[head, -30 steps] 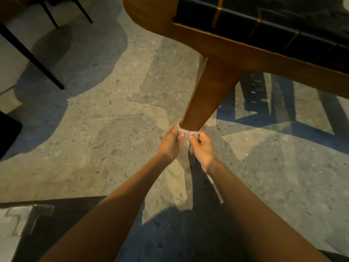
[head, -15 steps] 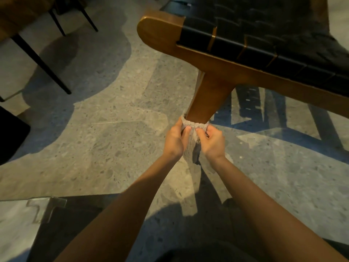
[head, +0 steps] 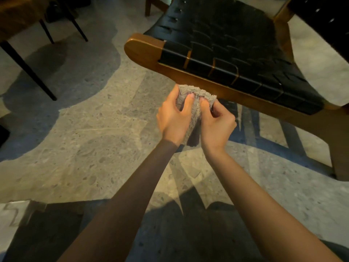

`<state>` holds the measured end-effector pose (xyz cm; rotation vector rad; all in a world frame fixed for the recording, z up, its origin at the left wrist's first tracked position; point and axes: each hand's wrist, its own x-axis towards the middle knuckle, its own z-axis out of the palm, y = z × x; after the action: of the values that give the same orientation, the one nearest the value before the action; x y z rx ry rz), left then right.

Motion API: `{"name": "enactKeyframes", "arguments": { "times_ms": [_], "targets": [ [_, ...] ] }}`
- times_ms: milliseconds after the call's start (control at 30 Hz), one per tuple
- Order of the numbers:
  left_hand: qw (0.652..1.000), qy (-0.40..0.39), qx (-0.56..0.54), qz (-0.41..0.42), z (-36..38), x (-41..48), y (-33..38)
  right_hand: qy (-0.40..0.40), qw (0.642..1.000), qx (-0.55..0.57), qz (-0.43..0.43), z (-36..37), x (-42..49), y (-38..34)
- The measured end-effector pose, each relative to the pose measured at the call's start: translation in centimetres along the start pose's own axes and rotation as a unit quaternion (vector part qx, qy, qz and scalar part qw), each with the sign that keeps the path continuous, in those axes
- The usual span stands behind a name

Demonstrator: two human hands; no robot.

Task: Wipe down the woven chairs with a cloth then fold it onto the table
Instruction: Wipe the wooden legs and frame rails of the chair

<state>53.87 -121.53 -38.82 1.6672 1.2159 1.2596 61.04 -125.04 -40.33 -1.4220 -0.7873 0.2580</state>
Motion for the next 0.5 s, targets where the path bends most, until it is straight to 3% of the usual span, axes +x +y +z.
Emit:
{"name": "enactKeyframes", "arguments": {
  "times_ms": [233, 500],
  "targets": [
    [1.000, -0.012, -0.006, 0.024, 0.1, 0.4, -2.6, 0.016, 0.998, -0.057, -0.029, 1.3, -0.8, 2.5],
    [0.997, -0.068, -0.034, -0.024, -0.7, -1.8, -10.6, -0.109, 0.983, -0.110, 0.100, 3.3, -4.4, 9.4]
  ]
}}
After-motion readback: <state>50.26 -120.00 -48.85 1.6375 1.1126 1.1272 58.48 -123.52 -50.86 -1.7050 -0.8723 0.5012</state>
